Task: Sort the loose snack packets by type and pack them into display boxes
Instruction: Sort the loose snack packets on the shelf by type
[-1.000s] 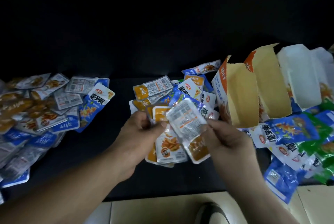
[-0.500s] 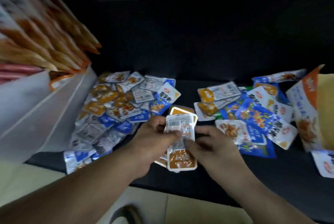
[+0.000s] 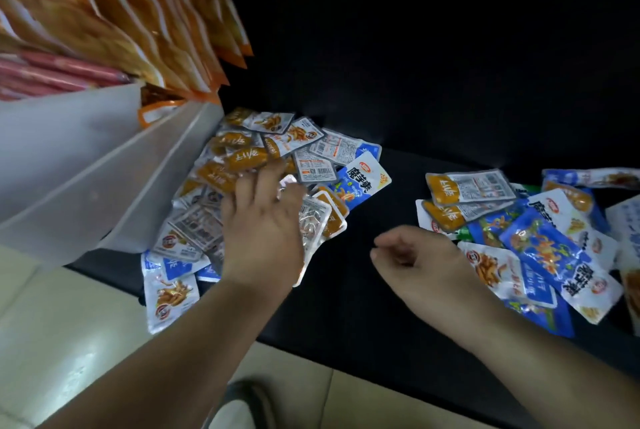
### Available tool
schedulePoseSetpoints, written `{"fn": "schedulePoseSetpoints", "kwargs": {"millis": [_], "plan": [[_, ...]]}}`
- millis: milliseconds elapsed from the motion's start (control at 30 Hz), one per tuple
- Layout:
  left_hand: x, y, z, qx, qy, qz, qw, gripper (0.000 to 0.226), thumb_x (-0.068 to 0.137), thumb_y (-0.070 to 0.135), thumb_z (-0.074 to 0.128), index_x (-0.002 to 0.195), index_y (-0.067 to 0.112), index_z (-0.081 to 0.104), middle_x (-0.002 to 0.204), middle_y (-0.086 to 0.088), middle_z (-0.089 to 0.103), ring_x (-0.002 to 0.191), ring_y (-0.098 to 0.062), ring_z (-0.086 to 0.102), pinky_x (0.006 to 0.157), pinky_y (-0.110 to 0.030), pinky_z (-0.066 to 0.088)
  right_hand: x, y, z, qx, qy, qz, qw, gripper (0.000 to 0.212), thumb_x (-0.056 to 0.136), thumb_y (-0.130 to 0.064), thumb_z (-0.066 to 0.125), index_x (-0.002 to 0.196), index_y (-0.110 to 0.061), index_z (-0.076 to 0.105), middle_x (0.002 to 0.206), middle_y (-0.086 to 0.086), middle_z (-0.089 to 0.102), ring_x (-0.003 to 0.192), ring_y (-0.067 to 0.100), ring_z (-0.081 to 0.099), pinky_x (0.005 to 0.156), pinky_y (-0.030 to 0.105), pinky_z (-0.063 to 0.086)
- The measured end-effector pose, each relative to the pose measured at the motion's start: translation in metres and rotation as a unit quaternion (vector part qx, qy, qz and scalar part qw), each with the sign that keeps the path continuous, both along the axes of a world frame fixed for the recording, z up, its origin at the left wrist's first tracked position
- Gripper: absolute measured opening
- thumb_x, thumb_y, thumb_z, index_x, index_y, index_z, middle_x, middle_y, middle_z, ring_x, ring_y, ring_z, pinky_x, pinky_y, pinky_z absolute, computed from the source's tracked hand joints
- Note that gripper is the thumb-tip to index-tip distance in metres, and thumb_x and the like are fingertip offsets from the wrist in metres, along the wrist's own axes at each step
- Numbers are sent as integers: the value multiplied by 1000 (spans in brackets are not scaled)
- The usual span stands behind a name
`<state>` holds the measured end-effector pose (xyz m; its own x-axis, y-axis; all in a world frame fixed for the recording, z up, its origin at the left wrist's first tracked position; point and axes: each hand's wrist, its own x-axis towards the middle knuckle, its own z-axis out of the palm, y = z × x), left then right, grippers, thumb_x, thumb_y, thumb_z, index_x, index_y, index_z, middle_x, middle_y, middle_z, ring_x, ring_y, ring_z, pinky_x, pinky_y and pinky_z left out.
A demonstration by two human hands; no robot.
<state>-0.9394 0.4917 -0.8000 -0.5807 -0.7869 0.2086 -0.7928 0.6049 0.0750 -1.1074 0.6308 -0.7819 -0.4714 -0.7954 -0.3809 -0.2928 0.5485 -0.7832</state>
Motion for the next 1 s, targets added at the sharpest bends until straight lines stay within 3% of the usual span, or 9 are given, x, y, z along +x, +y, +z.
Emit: {"fn": "schedulePoseSetpoints", "kwargs": {"millis": [133, 333, 433, 567, 667, 767, 867, 933, 1000], "plan": [[-11, 33, -16, 99, -85, -111, 985, 42, 84, 19, 64, 125, 27, 66, 150, 2, 47, 132, -29, 42, 102, -48, 42, -4, 15, 3, -32, 26, -37, 998, 7, 94, -35, 70, 95, -41, 70, 91, -38, 66, 88, -20, 60, 65, -1, 43], [-8, 33, -23, 67, -127, -54, 988, 45, 63, 3, 73, 104, 21, 76, 139, -8, 60, 124, -37, 54, 91, -57, 50, -20, 58, 2, -64, 65, -87, 992, 12, 93, -31, 71, 104, -36, 73, 93, -23, 71, 94, -15, 60, 69, 0, 43], [-25, 38, -17, 72, -101, -54, 991, 49, 63, 7, 82, 110, 20, 74, 138, -8, 57, 121, -38, 51, 92, -57, 47, -39, 78, 0, -64, 99, -121, 986, 13, 92, -33, 72, 104, -38, 72, 100, -27, 70, 99, -15, 59, 73, 0, 42], [-66, 67, -14, 121, -27, -141, 982, 46, 66, 10, 83, 111, 19, 75, 143, -8, 56, 125, -37, 51, 94, -56, 50, -66, 105, -7, -41, 126, -132, 982, 12, 91, -32, 73, 100, -40, 70, 99, -30, 67, 94, -19, 58, 70, -1, 41], [-93, 99, -22, 162, 12, -233, 959, 47, 76, 28, 79, 122, 20, 69, 153, -6, 48, 136, -33, 45, 100, -56, 52, -83, 127, -16, -45, 200, -135, 969, 17, 89, -25, 76, 104, -30, 74, 106, -21, 67, 95, -6, 63, 77, 7, 46], [-120, 121, -25, 197, 1, -296, 934, 69, 87, 44, 69, 150, 29, 45, 169, -5, 20, 155, -30, 19, 121, -48, 29, -97, 147, -32, -49, 283, -144, 947, 29, 82, -15, 83, 110, -19, 75, 121, 0, 66, 110, 27, 66, 86, 38, 56], [-149, 132, -25, 216, -79, -309, 923, 85, 97, 50, 58, 163, 39, 6, 171, 4, -18, 158, -23, -18, 128, -40, -4, -111, 156, -46, -35, 327, -97, 939, 54, 82, -17, 83, 133, -20, 65, 150, 9, 52, 142, 37, 45, 109, 46, 42], [-157, 136, -31, 203, -95, -311, 923, 83, 96, 47, 62, 162, 37, 13, 173, 2, -6, 160, -25, -7, 130, -45, 4, -119, 154, -53, -24, 321, -62, 945, 66, 87, -21, 78, 148, -25, 52, 164, 7, 36, 154, 34, 27, 115, 41, 28], [-154, 137, -31, 182, -90, -318, 926, 72, 87, 44, 72, 152, 30, 44, 166, -3, 32, 154, -30, 27, 124, -52, 27, -124, 149, -62, -2, 298, -32, 954, 68, 93, -27, 71, 155, -29, 42, 169, 3, 26, 158, 29, 13, 122, 42, 22]]}}
